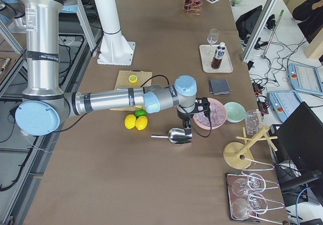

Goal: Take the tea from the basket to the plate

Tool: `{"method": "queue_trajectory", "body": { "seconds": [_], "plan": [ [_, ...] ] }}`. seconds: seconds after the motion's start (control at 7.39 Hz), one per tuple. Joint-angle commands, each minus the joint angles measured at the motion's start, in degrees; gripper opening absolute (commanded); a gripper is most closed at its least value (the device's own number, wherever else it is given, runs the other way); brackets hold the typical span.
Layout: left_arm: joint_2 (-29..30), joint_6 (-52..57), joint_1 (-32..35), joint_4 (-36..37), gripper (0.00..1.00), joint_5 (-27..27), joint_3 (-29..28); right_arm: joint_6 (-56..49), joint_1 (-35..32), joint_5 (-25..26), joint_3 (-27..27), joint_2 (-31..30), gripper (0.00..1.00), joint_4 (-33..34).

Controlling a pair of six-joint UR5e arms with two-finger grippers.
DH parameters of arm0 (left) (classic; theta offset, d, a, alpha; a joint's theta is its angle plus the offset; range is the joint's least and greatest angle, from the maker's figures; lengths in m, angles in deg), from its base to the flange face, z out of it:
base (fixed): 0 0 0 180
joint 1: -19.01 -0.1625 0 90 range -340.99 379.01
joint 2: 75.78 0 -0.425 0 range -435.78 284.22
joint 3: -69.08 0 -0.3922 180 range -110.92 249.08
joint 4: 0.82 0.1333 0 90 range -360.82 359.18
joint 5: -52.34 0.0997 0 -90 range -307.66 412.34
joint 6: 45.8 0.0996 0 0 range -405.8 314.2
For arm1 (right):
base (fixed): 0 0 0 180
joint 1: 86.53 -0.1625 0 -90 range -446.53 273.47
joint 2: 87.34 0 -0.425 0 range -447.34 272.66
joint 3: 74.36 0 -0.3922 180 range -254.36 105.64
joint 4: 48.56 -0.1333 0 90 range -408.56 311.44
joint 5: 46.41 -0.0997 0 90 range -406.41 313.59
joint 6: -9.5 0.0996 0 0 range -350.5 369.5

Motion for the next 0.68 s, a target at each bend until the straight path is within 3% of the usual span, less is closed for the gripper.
{"method": "queue_trajectory", "body": {
  "seconds": [0.0,0.14,0.54],
  "plan": [
    [-2.7,-14.7,-0.1,-0.6,0.99,-4.7,-0.6,-7.0,-6.1,-1.6,1.3,-2.3,1.00,13.7],
    [-2.7,-20.0,-0.2,-0.6,0.99,-4.9,0.1,-8.1,-6.7,-0.4,2.3,-2.4,1.00,17.0],
    [-3.6,-21.5,-1.0,-1.5,0.99,-3.8,0.6,-14.2,-11.2,-0.8,2.3,-2.5,1.00,19.0]
  ]
}}
